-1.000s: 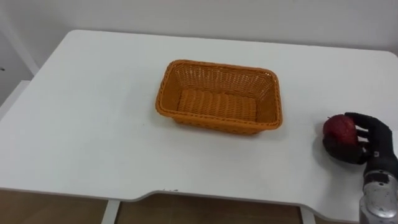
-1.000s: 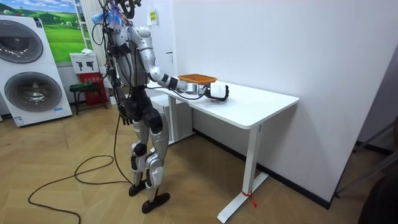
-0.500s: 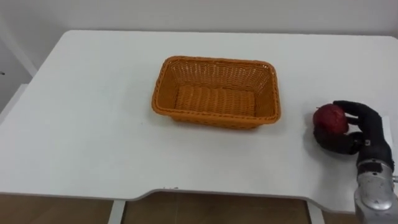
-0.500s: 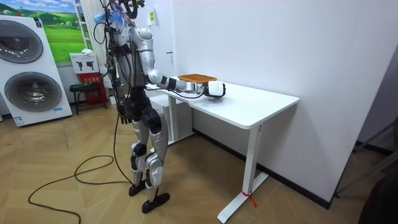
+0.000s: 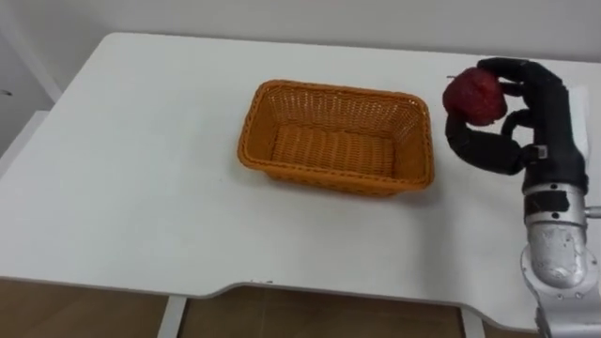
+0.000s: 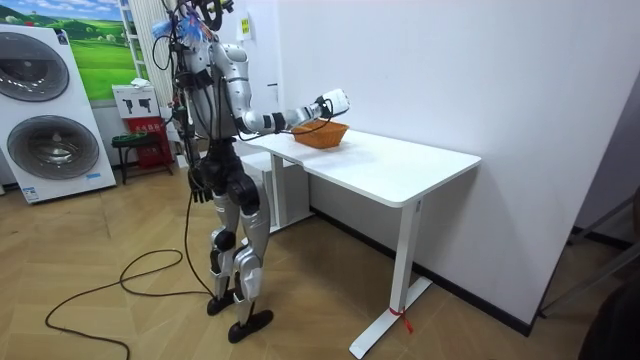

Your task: Pick and place apple

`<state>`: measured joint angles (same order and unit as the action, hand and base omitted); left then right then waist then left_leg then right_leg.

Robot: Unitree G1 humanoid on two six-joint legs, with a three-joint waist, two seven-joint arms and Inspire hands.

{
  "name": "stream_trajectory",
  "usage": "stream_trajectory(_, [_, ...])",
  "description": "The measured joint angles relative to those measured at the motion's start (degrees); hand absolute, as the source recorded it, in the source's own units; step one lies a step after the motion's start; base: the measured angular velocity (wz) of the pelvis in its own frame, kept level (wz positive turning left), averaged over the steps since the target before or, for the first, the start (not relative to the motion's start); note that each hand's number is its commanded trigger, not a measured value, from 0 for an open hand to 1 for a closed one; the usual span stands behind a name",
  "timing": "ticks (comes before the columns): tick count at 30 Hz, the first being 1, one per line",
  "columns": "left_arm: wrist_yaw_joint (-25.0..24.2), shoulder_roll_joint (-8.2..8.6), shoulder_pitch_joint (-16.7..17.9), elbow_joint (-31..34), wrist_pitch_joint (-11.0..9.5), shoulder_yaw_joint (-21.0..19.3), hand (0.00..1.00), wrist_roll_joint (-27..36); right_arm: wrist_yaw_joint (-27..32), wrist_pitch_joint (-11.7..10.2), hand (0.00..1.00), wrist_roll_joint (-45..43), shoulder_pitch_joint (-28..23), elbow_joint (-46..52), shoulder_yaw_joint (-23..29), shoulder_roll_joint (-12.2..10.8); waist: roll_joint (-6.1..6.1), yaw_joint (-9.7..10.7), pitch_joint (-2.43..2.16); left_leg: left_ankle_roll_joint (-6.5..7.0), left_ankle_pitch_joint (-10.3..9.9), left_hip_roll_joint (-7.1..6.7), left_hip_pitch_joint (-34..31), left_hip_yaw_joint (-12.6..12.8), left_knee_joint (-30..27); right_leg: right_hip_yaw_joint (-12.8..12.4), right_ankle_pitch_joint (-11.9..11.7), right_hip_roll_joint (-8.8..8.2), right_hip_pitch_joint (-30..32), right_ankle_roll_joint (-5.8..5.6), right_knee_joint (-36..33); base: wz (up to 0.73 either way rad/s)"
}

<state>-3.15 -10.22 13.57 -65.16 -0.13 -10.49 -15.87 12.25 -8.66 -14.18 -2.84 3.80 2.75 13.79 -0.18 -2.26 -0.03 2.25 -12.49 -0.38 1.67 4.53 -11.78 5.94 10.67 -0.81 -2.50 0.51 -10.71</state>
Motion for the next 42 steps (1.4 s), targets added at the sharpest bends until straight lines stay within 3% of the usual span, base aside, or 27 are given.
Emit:
stream_trajectory(1, [0.0,0.00,-0.5,0.0,0.0,0.0,0.00,0.0,-0.9,0.0,1.00,-0.1,0.0,0.6,-0.7,0.0,0.19,-0.3,-0.06,0.00,0.0,0.01,-0.2,0.0,0.0,0.1,-0.1,-0.02,0.3,0.03,-0.1,0.00])
stream_trajectory(3, [-0.1,0.00,-0.9,0.0,0.0,0.3,0.00,0.0,-2.1,0.1,0.10,-0.1,0.0,1.6,-1.7,0.0,0.51,-0.9,-0.22,0.01,0.0,0.01,-0.4,0.0,0.0,0.2,-0.1,-0.02,0.5,0.04,-0.1,0.00])
stream_trajectory(4, [-0.1,-0.02,-1.3,-0.1,0.0,1.0,0.00,0.1,-2.6,0.1,0.00,0.0,0.0,1.9,-2.3,0.0,0.57,-1.2,-0.26,0.01,0.0,0.01,-0.3,0.0,0.0,0.1,-0.1,-0.03,0.4,0.04,-0.1,0.00])
stream_trajectory(7, [-0.1,0.00,-1.6,-0.2,0.0,2.6,0.00,0.1,-3.4,0.1,0.00,0.1,0.5,2.0,-3.8,0.0,0.44,-1.5,-0.23,0.02,0.0,0.00,-0.2,0.0,0.0,0.1,-0.1,-0.05,0.4,0.04,0.0,0.00])
stream_trajectory(14, [0.0,0.08,-2.6,-0.1,-0.1,5.2,0.00,0.4,-7.1,0.1,0.00,-1.6,1.1,2.0,-9.5,0.0,-0.77,-2.8,0.47,0.02,0.0,0.06,-0.1,0.2,0.4,0.1,-0.1,-0.02,0.4,0.04,0.1,-0.01])
stream_trajectory(21, [0.2,0.09,-2.8,0.0,-0.1,5.2,0.00,0.5,-9.7,0.5,0.00,-2.3,1.1,1.9,-11.6,-0.1,-0.99,-3.0,0.46,0.02,0.0,0.03,-0.2,0.3,0.5,0.2,-0.1,-0.07,0.5,0.02,0.2,0.00])
stream_trajectory(29, [0.5,0.10,-3.1,-0.8,-0.1,5.2,0.00,0.6,-8.2,0.8,0.00,-1.8,1.1,0.8,-9.9,-0.1,-0.76,-2.4,0.32,0.03,0.0,0.00,-0.2,0.0,0.3,0.5,-0.1,-0.12,0.2,0.02,0.2,0.00])
stream_trajectory(35, [1.5,0.11,-1.5,-1.3,-0.1,3.5,0.00,0.1,-1.3,0.4,0.00,-0.9,1.1,0.4,-0.4,-0.2,-0.69,-1.5,0.17,0.08,0.1,-0.06,0.1,0.0,0.2,0.6,-0.1,-0.16,-0.1,0.02,0.2,0.02])
stream_trajectory(42, [2.6,0.11,0.9,-1.3,-0.4,-1.5,0.00,0.5,14.3,-3.0,0.00,11.5,1.1,-1.9,14.5,0.1,-0.61,1.5,-0.16,0.09,0.1,-0.10,0.1,-0.4,0.0,0.9,-0.1,-0.14,-0.4,0.00,0.4,0.04])
